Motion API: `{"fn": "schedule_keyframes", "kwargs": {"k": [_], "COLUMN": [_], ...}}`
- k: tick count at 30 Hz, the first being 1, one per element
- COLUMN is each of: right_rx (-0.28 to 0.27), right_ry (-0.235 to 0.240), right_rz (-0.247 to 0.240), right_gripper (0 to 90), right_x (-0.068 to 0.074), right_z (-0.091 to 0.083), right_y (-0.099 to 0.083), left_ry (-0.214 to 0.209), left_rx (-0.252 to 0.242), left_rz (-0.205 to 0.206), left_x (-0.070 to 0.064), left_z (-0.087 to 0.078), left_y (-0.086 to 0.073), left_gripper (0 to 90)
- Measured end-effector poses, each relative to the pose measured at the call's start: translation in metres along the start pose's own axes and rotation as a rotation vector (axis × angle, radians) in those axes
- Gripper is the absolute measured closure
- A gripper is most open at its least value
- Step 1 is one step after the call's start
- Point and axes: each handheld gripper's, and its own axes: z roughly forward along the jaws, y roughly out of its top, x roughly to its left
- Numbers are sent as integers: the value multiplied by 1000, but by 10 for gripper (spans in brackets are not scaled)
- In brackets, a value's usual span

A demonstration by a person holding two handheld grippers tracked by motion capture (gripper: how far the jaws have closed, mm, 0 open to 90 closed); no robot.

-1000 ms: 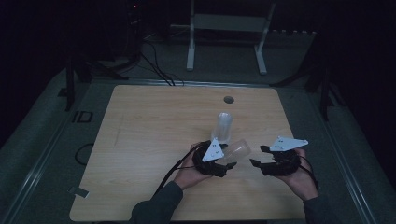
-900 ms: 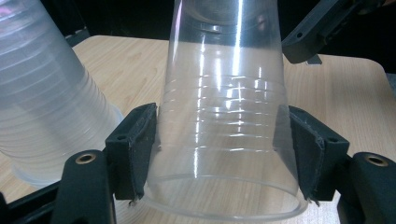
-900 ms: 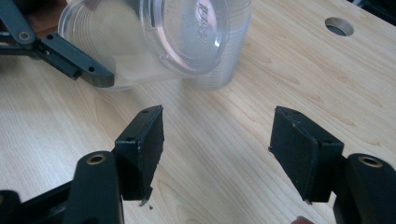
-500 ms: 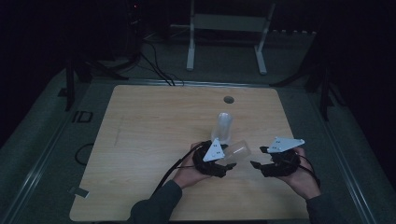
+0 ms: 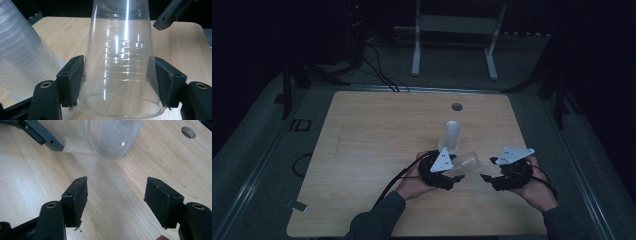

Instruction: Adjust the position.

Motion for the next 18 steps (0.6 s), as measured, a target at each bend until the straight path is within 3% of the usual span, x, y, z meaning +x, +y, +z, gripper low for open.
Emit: {"fn": "schedule_keyframes", "kwargs": {"k": [18], "right_rx": [68], "right_ry": [19], "right_rz": [-103], "right_gripper": [347], "right_x": [2], "right_z": [0], "right_y": [13], "left_ry": [-23], "left_rx": [52], "left_rz": [22], "left_x": [2], "left_z": [0], "left_y": [-1], "left_gripper": [314]}}
